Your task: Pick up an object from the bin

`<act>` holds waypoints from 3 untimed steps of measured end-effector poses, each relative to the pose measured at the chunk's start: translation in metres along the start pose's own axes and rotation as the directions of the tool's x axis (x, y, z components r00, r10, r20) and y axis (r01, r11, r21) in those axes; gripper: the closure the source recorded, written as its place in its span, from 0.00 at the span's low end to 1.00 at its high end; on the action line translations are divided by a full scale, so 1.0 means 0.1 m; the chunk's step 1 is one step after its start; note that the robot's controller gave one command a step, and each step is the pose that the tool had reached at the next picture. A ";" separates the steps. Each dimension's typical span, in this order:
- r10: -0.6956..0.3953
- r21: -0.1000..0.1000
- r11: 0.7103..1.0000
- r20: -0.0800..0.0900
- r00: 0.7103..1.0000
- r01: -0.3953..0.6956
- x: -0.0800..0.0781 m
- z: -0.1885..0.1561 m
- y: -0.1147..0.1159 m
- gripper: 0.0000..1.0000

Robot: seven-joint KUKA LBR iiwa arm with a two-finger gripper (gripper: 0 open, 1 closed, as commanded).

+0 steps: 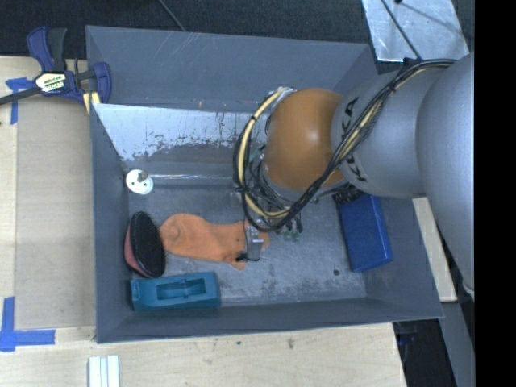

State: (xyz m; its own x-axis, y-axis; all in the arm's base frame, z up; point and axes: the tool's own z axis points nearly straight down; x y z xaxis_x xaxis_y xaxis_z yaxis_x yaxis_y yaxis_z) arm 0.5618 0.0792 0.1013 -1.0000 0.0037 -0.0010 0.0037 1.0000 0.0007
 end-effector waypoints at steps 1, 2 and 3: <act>-0.016 -0.001 1.000 0.003 1.000 0.016 -0.08 0.30 0.31 1.00; -0.016 -0.001 1.000 0.003 1.000 0.016 -0.08 0.30 0.31 1.00; -0.016 -0.001 1.000 0.001 1.000 0.016 -0.07 0.28 0.31 1.00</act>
Offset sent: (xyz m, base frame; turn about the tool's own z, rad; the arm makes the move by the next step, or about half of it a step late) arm 0.0000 0.0000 0.0000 0.0000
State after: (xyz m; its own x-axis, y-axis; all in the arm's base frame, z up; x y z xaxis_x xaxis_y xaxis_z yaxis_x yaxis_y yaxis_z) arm 0.5693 0.1105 0.0732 -0.9999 -0.0118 -0.0024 -0.0118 0.9999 0.0013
